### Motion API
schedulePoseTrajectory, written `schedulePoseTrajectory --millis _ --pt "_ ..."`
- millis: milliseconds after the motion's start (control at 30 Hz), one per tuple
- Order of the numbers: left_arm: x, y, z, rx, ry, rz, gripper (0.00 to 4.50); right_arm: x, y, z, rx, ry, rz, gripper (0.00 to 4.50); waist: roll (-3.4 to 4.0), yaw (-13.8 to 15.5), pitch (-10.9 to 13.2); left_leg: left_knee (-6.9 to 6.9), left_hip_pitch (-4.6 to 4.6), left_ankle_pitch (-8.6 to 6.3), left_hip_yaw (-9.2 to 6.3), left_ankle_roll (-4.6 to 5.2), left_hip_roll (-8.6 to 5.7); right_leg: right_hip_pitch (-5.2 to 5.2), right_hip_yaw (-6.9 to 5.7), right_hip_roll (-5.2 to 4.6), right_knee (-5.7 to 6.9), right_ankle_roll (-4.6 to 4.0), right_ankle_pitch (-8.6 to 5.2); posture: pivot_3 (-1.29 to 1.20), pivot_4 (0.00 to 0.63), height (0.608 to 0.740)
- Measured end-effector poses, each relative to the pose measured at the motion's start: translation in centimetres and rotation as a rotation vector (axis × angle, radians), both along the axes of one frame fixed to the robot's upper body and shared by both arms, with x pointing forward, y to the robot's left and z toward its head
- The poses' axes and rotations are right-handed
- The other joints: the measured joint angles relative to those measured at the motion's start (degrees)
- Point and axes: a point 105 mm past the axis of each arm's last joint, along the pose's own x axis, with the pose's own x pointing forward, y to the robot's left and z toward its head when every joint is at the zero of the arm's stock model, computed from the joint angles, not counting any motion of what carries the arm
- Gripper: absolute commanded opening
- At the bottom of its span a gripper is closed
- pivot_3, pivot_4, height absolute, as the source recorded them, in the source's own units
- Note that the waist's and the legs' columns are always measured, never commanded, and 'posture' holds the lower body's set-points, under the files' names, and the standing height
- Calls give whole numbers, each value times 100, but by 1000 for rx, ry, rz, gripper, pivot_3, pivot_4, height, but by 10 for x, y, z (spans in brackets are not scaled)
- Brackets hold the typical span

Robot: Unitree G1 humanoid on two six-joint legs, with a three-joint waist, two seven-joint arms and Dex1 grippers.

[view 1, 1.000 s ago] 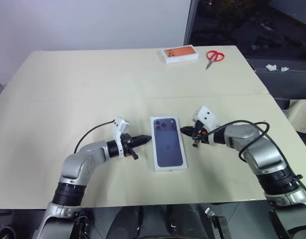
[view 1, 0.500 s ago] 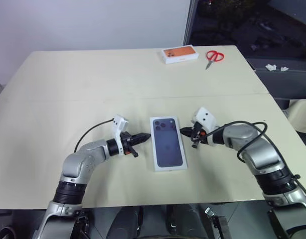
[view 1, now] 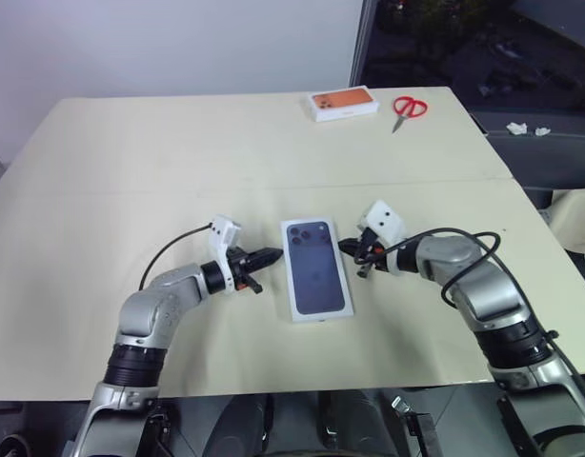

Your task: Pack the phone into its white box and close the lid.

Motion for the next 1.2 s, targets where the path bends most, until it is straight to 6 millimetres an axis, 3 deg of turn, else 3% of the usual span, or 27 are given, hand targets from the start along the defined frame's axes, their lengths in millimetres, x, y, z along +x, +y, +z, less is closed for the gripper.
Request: schedulePoseTrajectory --millis 833,933,1000,1133,1200 --pt "10 10 -9 52 -18 73 0 4 9 -9 -49 -44 16 85 0 -29 -1 -1 2 3 0 -6 0 -1 0 1 5 0 0 0 150 740" --pt "15 19 -1 43 -39 108 0 6 6 -8 -45 -44 13 85 0 -22 -1 0 2 3 0 -5 0 -1 0 1 5 0 0 0 150 740" --pt "22 22 12 -2 -57 140 0 12 5 3 -7 -59 0 85 0 -13 0 2 2 3 0 -5 -1 -1 0 1 6 0 2 0 150 740" --pt "34 10 48 -98 -129 130 0 23 14 42 80 -141 12 85 -2 3 -2 3 1 10 0 -18 -2 0 0 1 6 1 3 0 150 740" --pt "35 2 51 -112 -130 110 0 23 20 45 95 -141 23 85 -3 -1 -3 3 1 12 1 -21 -3 0 0 1 4 1 3 0 150 740"
